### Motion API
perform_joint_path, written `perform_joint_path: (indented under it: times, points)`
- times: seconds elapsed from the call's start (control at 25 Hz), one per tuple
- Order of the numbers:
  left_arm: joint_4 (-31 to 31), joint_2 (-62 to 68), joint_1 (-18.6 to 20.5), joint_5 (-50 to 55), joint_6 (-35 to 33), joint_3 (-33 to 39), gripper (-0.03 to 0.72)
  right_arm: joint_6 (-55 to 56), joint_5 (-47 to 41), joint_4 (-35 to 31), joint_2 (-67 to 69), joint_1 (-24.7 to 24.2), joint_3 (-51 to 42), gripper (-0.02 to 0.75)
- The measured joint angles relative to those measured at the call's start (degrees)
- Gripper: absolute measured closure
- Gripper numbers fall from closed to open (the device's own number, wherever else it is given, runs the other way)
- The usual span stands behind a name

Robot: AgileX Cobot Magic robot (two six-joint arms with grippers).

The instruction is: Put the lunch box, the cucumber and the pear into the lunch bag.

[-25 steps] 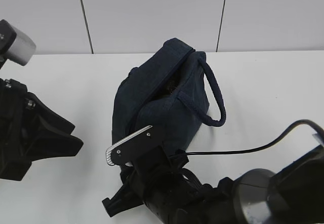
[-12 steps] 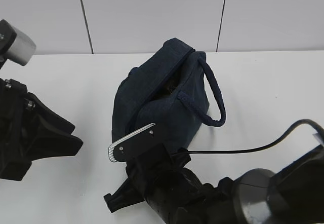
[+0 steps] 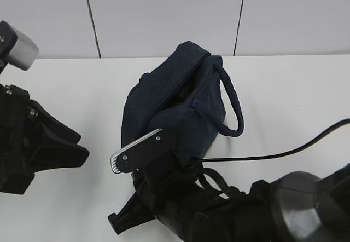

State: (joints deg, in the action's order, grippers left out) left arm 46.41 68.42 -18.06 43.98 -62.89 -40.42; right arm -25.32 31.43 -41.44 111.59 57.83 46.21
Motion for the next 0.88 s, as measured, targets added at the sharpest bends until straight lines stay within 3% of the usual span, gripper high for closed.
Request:
perform_joint_path:
  times: [0.48,0.88]
  points:
    - [0.0,0.0,0.0,-1.4,0.0,0.0,0.446,-18.3,-3.4,-12.6,-9.6,0.0,0.0,0.738]
    - [0.0,0.0,0.0,-2.9,0.0,0.0,0.446,-23.9,-3.9,-14.1,-15.4,0.0,0.0,0.738]
